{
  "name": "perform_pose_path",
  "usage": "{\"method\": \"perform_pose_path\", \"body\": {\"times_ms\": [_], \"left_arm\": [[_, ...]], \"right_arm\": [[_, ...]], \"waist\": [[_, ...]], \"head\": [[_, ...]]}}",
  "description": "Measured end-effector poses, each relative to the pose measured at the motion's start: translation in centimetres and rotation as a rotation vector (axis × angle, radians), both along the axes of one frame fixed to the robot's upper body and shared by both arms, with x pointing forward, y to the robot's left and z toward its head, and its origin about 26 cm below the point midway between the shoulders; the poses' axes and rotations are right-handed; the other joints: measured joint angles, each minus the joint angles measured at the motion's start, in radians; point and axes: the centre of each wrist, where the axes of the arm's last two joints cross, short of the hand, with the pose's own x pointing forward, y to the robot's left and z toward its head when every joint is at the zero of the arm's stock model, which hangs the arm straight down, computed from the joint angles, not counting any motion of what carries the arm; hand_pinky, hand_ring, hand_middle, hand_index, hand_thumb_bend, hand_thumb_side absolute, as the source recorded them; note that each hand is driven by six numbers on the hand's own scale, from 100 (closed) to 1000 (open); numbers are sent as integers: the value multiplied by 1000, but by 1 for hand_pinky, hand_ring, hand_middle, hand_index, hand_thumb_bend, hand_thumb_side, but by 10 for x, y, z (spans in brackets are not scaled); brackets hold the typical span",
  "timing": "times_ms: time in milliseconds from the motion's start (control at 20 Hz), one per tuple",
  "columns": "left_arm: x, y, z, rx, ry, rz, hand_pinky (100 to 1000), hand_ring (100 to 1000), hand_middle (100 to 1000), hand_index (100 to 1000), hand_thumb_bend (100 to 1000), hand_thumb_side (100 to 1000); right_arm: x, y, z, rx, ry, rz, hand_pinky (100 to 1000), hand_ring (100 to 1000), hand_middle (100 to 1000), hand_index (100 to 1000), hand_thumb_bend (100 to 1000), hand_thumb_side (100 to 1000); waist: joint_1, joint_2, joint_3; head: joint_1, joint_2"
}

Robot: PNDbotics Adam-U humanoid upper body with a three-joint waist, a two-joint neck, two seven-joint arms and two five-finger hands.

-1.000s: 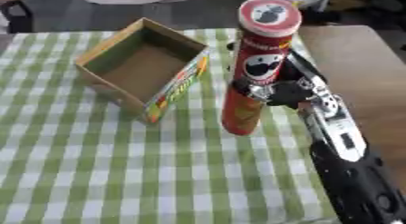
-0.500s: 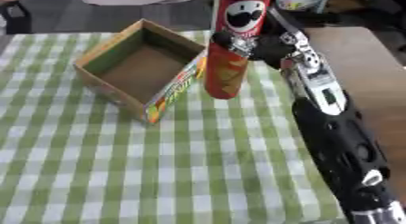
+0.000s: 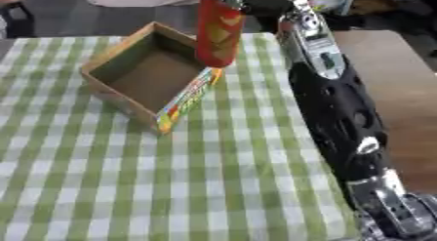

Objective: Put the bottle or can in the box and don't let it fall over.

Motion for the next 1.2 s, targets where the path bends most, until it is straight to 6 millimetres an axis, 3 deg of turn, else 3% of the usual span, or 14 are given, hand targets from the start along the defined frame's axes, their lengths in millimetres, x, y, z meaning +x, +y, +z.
{"method": "perform_pose_path", "body": {"times_ms": [350,1050,1150,1200], "left_arm": [[5,-3,3,-1,-10,-19,1000,1000,1000,778,181,762],[14,-12,12,-14,-43,-57,1000,1000,1000,778,182,761],[15,-12,12,-14,-43,-58,1000,1000,1000,778,182,763],[15,-12,12,-14,-44,-58,1000,1000,1000,778,183,763]], "right_arm": [[23,27,-2,-13,28,-65,275,420,747,296,360,100],[44,65,-51,-81,79,-228,307,462,798,321,347,100],[44,67,-55,-82,81,-239,375,518,824,350,323,100],[44,68,-56,-79,80,-244,470,582,877,408,287,100]], "waist": [[3,10,23],[6,42,69],[6,44,71],[5,45,71]], "head": [[-19,-8],[-69,-35],[-71,-35],[-71,-36]]}}
